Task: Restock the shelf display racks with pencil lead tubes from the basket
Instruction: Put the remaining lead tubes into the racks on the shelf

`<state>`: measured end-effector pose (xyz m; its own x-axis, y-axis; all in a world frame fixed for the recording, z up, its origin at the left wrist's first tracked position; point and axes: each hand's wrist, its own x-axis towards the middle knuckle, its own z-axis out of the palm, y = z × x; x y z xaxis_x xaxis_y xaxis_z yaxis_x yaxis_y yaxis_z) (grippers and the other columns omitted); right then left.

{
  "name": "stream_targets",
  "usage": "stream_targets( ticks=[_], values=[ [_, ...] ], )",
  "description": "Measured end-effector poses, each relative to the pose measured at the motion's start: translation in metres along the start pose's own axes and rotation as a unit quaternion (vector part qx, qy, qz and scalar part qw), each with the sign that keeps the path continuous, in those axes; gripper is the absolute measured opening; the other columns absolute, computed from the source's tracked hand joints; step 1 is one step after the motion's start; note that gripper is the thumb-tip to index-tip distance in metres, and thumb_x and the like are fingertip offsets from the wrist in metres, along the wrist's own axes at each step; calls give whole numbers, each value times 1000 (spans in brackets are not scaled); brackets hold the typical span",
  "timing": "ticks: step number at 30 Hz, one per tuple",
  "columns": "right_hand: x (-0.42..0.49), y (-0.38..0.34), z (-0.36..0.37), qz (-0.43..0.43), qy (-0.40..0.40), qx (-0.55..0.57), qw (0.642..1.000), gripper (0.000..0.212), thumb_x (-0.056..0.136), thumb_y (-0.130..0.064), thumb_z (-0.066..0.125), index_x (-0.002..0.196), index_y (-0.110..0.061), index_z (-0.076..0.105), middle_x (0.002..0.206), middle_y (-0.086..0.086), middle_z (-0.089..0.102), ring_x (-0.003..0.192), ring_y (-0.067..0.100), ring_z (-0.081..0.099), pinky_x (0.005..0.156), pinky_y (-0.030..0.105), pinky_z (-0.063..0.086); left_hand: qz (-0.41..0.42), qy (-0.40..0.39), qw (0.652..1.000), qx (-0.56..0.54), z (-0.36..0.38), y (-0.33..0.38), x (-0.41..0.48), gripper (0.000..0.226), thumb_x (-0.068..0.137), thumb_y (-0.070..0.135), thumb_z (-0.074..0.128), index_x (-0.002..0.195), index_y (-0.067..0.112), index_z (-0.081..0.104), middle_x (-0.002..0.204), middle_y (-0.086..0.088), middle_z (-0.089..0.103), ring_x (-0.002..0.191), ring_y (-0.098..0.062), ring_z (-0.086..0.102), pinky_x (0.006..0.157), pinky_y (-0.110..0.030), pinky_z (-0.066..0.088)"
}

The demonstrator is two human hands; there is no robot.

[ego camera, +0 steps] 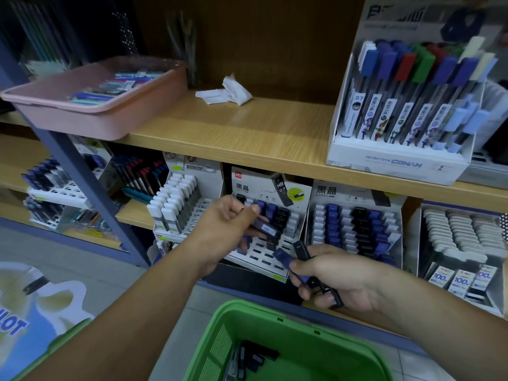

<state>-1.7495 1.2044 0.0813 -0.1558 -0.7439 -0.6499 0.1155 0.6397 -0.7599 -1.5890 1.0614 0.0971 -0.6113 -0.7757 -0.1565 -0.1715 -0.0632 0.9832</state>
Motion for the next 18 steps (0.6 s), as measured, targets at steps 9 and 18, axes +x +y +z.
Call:
stream_targets(
  ticks=[9,18],
  values=[
    [-6,-9,3,-65,61,77,993,23,92,-27,76,99,-12,60,67,3,53,50,13,40,39,20,18,-62,-102,991,55,8,-4,-6,32,109,24,52,137,36,60,73,3,52,53,-9,41,45,-22,35],
    [-4,-18,3,-68,65,89,992,44,85,-36,83,103,-12,51,63,3,52,47,13,39,38,19,19,57,-86,985,135,15,-4,-21,44,84,10,85,119,30,65,89,3,78,86,-10,73,81,-24,54]
  ],
)
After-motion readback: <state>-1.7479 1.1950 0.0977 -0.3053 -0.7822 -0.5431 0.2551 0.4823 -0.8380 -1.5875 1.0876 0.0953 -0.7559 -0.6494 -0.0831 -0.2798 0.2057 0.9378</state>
